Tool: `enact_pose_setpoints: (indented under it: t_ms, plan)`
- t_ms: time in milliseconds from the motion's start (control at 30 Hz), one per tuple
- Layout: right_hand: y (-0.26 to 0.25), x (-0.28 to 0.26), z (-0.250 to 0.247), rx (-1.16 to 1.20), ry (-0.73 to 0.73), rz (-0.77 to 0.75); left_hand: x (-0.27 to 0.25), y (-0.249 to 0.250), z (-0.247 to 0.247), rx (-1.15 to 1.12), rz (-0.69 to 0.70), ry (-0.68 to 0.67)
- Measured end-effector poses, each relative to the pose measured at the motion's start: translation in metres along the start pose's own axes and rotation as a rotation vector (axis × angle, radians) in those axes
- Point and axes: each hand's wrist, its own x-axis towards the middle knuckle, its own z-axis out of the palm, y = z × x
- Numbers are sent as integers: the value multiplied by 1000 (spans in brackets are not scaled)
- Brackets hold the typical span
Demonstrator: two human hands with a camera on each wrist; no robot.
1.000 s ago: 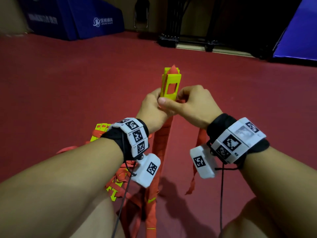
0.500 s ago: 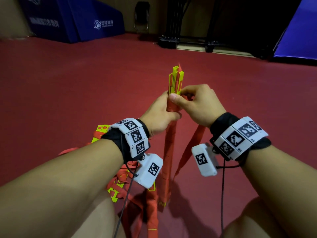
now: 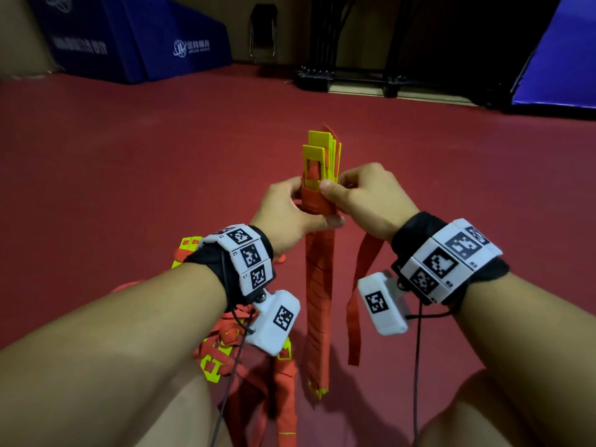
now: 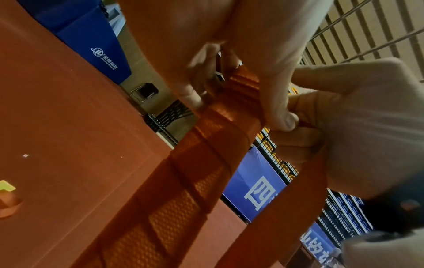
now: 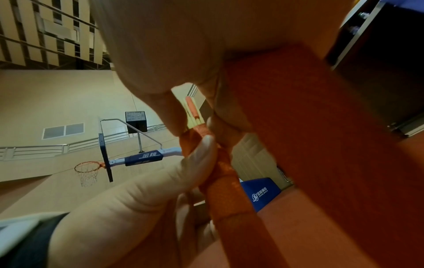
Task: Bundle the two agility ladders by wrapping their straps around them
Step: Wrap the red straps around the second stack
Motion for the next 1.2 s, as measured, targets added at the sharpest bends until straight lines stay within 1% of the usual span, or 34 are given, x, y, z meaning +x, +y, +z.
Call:
enact_pose_setpoints:
  t_ms: [67, 167, 233, 467, 567, 633, 700, 833, 867, 933, 967, 1067, 1200]
  plan:
    - [0, -2, 1, 53, -20, -25, -1, 2, -1, 8, 3, -30]
    - [-1, -3, 3, -9, -20, -68, -2, 4, 1, -1, 18, -88]
    - [-2, -2, 3, -20, 25, -59, -2, 4, 2, 4, 8, -82]
    - [1, -2, 8, 66, 162, 20, -3, 2, 10, -5, 3, -19]
    - [0, -2, 9, 116, 239, 14, -3, 7, 13, -15, 25, -10]
    - [1, -1, 7, 152, 257, 3, -4, 13, 15, -15, 44, -22]
    - [3, 1, 5, 192, 252, -10, -4, 17, 14, -78, 24, -35]
    - [8, 2, 7, 219, 269, -30, 0, 16, 8, -316, -75, -78]
    - [7, 2, 8, 228, 282, -31, 0, 17, 8, -367, -95, -64]
    - [6, 2, 8, 240, 307, -37, 2, 16, 6, -436, -88, -30]
    - [6, 2, 7, 247, 324, -43, 2, 16, 6, -428, -69, -27]
    - [8, 2, 4, 273, 381, -36, 1, 15, 5, -304, -8, -79]
    - [6, 0, 4, 259, 375, -48, 1, 9, 7, -232, 52, -71]
